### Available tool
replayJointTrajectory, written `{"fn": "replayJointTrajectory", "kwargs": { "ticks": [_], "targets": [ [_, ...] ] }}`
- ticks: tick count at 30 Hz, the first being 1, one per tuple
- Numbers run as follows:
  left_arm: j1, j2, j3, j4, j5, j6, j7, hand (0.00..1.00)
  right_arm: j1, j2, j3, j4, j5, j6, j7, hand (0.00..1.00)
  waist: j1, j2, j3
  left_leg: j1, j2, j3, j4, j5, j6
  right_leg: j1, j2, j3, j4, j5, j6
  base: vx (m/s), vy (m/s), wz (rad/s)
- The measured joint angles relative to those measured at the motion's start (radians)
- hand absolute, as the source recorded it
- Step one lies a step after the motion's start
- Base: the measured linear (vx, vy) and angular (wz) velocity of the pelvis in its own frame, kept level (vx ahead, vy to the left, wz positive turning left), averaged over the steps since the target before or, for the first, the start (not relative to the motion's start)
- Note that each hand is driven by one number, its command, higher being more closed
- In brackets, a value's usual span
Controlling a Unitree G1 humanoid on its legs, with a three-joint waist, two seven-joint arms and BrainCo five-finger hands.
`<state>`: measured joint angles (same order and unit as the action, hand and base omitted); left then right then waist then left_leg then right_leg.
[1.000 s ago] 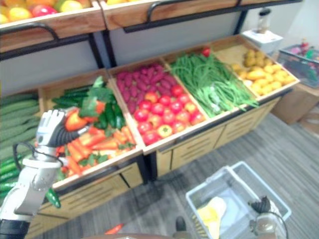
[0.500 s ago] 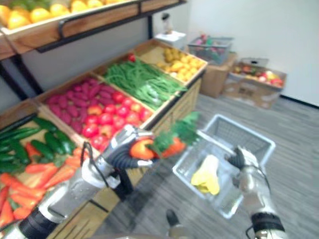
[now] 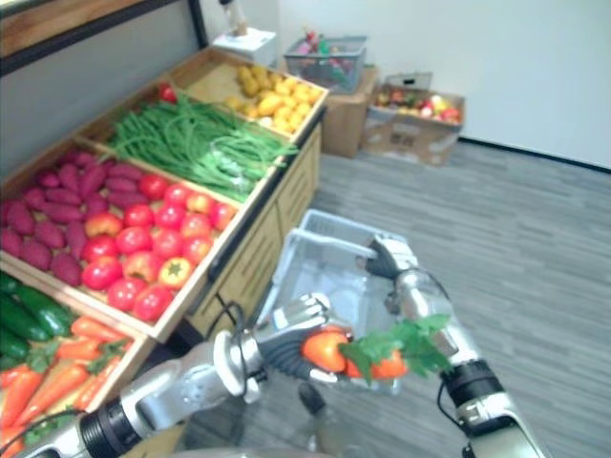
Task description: Pick vegetable in the basket
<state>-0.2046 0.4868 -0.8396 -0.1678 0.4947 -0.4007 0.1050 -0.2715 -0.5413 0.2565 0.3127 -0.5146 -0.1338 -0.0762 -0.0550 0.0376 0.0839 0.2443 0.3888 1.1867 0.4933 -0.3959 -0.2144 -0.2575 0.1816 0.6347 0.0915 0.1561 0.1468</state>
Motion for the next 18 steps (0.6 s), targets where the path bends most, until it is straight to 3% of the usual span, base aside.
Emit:
{"fn": "replayJointTrajectory", "kwargs": {
  "ticks": [8,18],
  "targets": [
    [-0.002,-0.083,-0.002,0.203,0.159,0.049,0.001,1.0,0.038,-0.041,0.021,-0.112,0.073,-0.011,0.064,1.0,-0.022,-0.006,0.004,0.003,-0.001,0.008,-0.003,-0.002,-0.003,0.0,0.002,0.006,0.0,0.001,0.001,0.0,0.004,-0.03],
    [-0.059,-0.183,0.07,0.452,0.319,0.111,0.008,1.0,0.136,-0.074,0.014,-0.194,0.269,-0.024,0.184,1.0,-0.034,-0.022,0.015,-0.013,-0.018,-0.003,-0.021,0.003,-0.001,-0.002,-0.017,0.005,-0.024,0.004,0.007,0.0,0.004,0.02]
  ]
}}
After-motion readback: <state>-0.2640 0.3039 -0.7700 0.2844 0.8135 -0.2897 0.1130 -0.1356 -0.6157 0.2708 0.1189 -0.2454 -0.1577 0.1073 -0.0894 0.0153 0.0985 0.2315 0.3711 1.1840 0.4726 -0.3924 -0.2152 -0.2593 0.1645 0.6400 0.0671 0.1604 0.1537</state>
